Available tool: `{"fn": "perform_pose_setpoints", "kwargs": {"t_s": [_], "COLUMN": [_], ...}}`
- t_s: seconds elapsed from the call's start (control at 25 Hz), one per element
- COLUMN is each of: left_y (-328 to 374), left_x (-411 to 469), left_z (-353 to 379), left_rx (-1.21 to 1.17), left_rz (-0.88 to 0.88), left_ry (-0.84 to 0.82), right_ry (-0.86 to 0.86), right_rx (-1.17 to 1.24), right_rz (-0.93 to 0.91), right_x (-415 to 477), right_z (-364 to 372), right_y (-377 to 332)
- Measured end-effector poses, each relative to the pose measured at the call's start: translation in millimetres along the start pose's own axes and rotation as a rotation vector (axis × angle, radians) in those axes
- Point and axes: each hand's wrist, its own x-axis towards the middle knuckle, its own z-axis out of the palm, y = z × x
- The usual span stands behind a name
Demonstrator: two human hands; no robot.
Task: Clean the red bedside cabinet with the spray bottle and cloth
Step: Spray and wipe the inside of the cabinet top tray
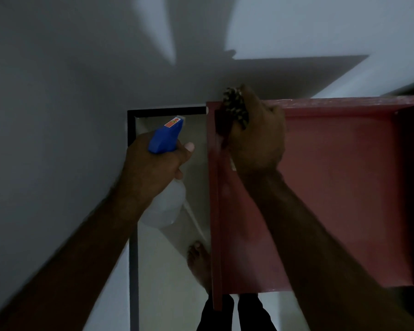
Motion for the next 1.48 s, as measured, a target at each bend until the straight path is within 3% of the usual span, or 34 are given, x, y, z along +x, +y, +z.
{"fn": "perform_pose_setpoints", "kwargs": {"t_s": [0.2,0.36,0.48,0.72,1.48], "left_y": [8,24,37,55,112], "left_x": [-7,-23,-32,-34,-32], "left_z": [1,0,9,36,97], "left_rx": [-0.002,-0.029,-0.010,0.100,0.090], "left_rz": [0.013,0.028,0.047,-0.002,-0.003], "left_ry": [-0.015,-0.020,-0.081,-0.139,-0.189], "right_ry": [-0.037,-0.038,0.036,-0.015,-0.039], "right_rx": [0.031,0.256,0.189,0.204,0.292], "right_rz": [-0.134,0.180,0.192,0.360,0.343], "right_x": [-8,-3,-15,-51,-71], "right_z": [6,-13,-44,-88,-110], "right_y": [-7,39,72,117,119]}}
